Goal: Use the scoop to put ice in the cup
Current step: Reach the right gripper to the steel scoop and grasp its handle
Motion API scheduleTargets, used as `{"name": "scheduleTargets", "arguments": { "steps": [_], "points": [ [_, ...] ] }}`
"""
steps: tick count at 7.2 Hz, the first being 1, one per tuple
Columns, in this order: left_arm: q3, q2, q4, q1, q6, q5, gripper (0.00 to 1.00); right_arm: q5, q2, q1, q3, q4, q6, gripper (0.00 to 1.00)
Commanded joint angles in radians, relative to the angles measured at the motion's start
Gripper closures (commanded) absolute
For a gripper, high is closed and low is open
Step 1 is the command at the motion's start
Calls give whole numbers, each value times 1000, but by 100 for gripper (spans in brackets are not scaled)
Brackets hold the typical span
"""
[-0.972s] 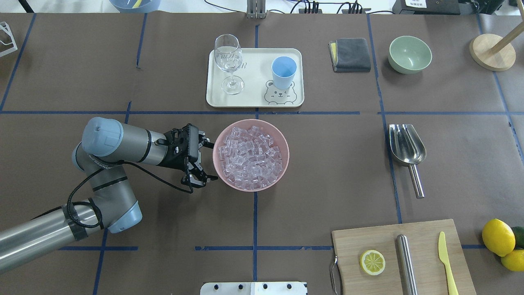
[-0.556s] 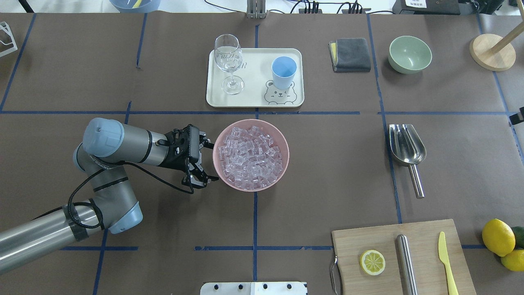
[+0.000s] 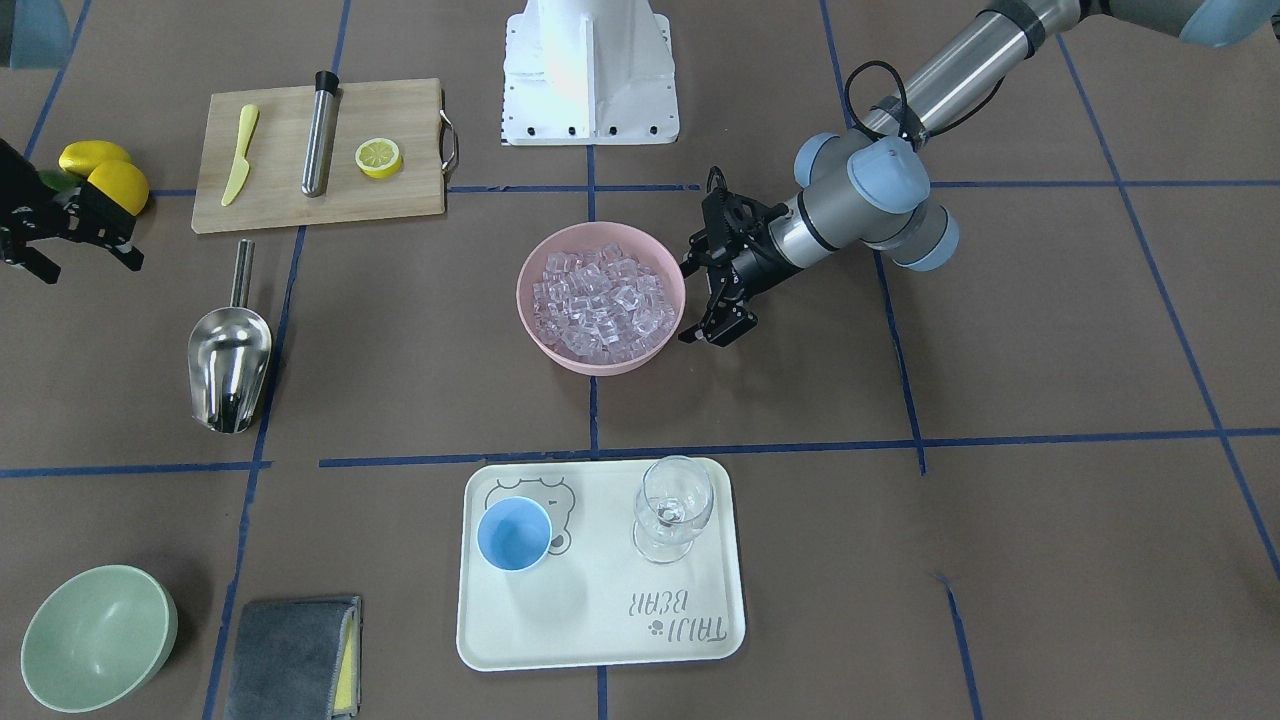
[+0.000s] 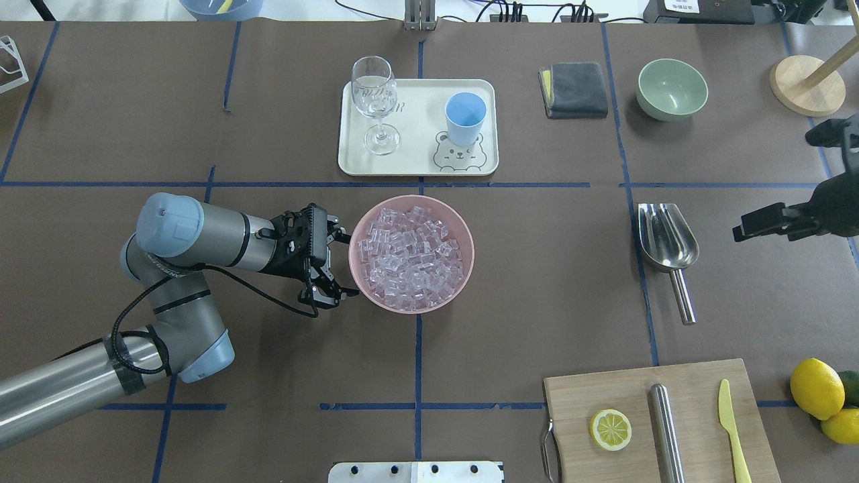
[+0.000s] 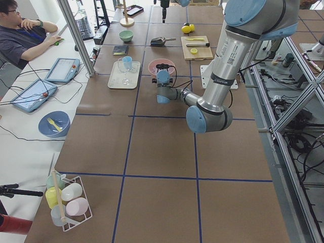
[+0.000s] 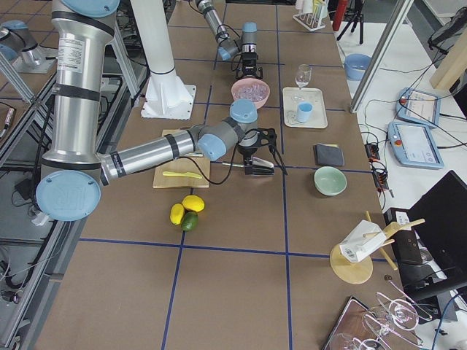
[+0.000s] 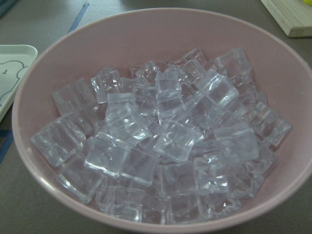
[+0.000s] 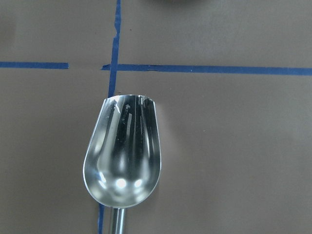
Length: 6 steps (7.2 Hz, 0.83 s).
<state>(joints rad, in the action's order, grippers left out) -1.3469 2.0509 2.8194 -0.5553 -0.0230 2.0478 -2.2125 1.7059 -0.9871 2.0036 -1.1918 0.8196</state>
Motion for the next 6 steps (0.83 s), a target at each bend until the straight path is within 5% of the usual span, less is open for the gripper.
{"name": "scheduleTargets", "arguments": {
  "steps": [1,2,5,6],
  "points": [
    [0,0,0,0,0,0,0,142,3,185,11,6,183,0],
    [0,0,0,0,0,0,0,216,-8,267,6,8,234,0],
    [0,0,0,0,0,0,0,224,-40,349,-52,9,237,1],
    [0,0,0,0,0,0,0,229,-45,350,-58,8,236,9]
  ]
}}
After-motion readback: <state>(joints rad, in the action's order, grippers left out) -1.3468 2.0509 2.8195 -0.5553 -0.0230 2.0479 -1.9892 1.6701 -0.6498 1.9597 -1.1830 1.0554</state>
